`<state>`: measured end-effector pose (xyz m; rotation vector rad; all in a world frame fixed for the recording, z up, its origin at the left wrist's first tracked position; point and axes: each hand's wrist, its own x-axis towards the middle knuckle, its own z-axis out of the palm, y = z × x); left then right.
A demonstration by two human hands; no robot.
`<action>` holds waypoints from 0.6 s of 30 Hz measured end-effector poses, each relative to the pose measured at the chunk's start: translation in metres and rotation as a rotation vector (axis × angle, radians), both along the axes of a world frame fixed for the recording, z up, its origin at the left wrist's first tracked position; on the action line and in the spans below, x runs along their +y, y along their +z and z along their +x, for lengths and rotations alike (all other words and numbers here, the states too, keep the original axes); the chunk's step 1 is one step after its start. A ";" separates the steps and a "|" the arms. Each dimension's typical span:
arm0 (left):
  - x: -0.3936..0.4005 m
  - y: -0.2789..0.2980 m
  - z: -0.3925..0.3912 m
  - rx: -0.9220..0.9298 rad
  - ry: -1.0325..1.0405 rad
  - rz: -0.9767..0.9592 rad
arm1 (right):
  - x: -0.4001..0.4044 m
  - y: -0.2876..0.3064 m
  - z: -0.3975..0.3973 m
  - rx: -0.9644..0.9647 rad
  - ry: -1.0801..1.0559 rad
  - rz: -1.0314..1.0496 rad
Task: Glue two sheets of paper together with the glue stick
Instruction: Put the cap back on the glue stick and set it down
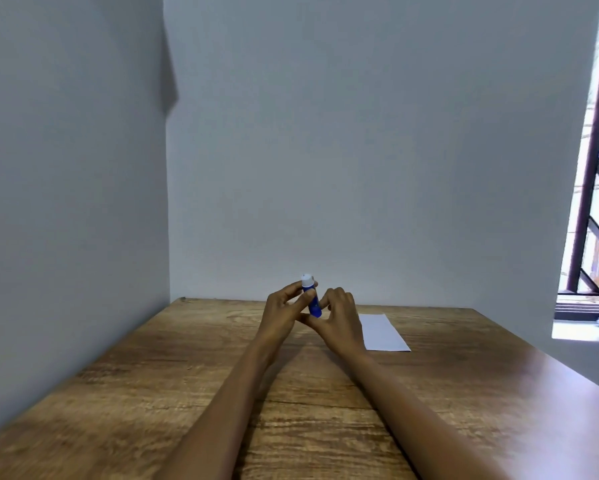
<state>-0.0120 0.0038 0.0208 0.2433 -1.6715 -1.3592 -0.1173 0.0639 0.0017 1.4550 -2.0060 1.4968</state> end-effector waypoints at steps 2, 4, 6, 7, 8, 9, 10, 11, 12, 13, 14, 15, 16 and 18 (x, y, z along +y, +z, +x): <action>-0.005 0.001 0.004 0.027 0.025 0.030 | 0.002 -0.001 -0.001 -0.048 0.156 0.018; -0.011 0.002 0.009 0.042 0.020 0.059 | 0.006 -0.002 0.000 -0.101 0.320 0.084; -0.015 0.001 0.014 0.017 -0.014 0.066 | 0.006 -0.004 0.002 -0.099 0.369 0.152; -0.015 0.001 0.015 0.008 -0.028 0.070 | 0.005 -0.004 0.003 -0.086 0.361 0.164; -0.015 0.001 0.015 0.005 -0.034 0.072 | 0.004 -0.003 0.004 -0.063 0.325 0.154; -0.015 0.001 0.014 0.005 -0.031 0.071 | 0.003 -0.001 0.003 -0.033 0.258 0.124; -0.014 0.001 0.012 0.008 -0.023 0.067 | 0.002 0.001 0.003 -0.005 0.177 0.083; -0.014 0.002 0.010 0.014 -0.016 0.063 | 0.002 0.002 0.002 0.006 0.107 0.042; -0.013 0.002 0.009 0.022 -0.012 0.062 | 0.001 0.003 0.002 -0.001 0.068 0.012; -0.013 0.002 0.007 0.029 -0.011 0.061 | 0.001 0.002 0.001 -0.012 0.064 -0.006; -0.013 0.003 0.006 0.033 -0.010 0.062 | 0.002 0.002 0.001 -0.030 0.094 -0.006; -0.014 0.002 0.006 0.035 -0.009 0.066 | 0.002 0.001 0.002 -0.051 0.151 0.010; -0.015 0.002 0.007 0.037 -0.012 0.071 | 0.003 -0.001 0.002 -0.072 0.222 0.043; -0.018 0.000 0.008 0.036 -0.016 0.085 | 0.005 -0.002 0.005 -0.113 0.365 0.130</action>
